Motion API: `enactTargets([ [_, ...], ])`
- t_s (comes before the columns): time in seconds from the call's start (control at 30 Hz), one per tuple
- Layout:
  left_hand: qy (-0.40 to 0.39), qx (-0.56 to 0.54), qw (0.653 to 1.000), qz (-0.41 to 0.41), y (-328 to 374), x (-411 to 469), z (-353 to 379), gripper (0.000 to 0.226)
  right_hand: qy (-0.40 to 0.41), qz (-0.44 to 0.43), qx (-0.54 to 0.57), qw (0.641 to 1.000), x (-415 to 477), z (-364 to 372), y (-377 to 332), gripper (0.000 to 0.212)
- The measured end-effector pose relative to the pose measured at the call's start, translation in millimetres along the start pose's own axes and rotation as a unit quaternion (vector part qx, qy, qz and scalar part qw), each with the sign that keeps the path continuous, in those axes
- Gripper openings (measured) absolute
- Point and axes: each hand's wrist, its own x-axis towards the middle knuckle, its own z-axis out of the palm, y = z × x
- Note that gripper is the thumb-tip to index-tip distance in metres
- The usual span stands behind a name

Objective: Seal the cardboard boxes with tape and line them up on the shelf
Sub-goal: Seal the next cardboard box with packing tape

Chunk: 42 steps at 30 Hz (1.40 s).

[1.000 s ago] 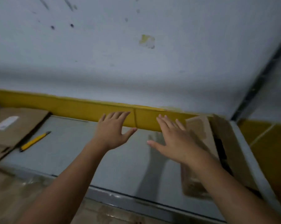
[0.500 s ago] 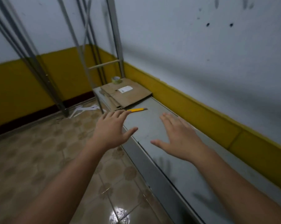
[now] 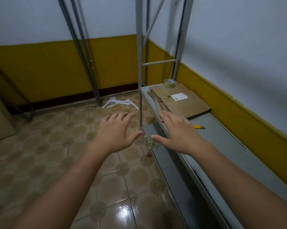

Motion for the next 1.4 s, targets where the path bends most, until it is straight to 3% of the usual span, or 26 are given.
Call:
enactTargets([
  [0.33, -0.014, 0.01, 0.997, -0.081, -113, 87, 26, 0.084, -0.019, -0.092, 0.025, 0.995, 183, 27, -33, 0.098],
  [0.83, -0.005, 0.03, 0.995, -0.094, -198, 346, 64, 0.082, -0.025, -0.112, 0.049, 0.992, 455, 38, 44, 0.097],
  [1.07, -0.002, 0.006, 1.0, -0.002, -215, 485, 99, 0.085, -0.03, -0.029, 0.054, 0.998, 542, 41, 106, 0.098],
  [1.23, -0.029, -0.034, 0.992, 0.115, -206, 597, 141, 0.083, -0.024, 0.101, 0.066, 0.992, 586, 45, 157, 0.096],
  [1.4, -0.077, -0.067, 0.96, 0.26, -169, 680, 185, 0.081, 0.006, 0.251, 0.081, 0.965, 592, 53, 196, 0.096],
])
